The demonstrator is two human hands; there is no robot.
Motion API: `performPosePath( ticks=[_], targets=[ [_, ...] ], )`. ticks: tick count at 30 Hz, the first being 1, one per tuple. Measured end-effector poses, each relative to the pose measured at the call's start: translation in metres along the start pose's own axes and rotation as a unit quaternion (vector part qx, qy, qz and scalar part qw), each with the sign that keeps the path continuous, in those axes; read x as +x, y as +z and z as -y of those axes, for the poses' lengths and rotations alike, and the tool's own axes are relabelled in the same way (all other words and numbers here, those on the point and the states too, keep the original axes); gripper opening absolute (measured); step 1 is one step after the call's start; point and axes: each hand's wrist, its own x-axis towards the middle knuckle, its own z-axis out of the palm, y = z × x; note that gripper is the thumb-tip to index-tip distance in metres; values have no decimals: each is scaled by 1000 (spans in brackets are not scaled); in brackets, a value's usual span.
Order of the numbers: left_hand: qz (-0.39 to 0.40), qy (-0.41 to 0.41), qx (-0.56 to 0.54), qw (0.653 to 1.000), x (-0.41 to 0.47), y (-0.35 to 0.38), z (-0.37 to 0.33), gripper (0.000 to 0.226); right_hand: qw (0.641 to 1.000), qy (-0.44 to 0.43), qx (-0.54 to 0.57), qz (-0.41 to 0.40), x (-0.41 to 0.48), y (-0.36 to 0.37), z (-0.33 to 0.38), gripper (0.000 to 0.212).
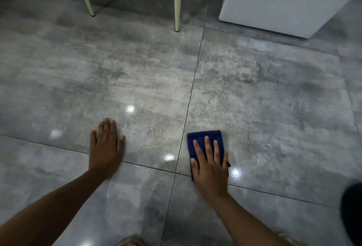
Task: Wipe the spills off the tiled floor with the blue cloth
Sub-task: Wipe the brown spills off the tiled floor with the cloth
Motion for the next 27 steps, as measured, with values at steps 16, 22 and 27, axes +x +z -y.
performPosePath(
  ticks=[16, 22, 27],
  targets=[
    [27, 19, 7, 999, 6, -2, -5, 70, 998, 57, 28, 6, 66, -7, 10, 61],
    [-5, -28, 31, 999, 23, -42, 48, 77, 992, 112, 53, -36, -10, 7, 39, 57],
    [-40, -158, 22, 986, 14, -62, 113, 74, 985, -163, 45, 14, -3, 22, 125, 55]
  ],
)
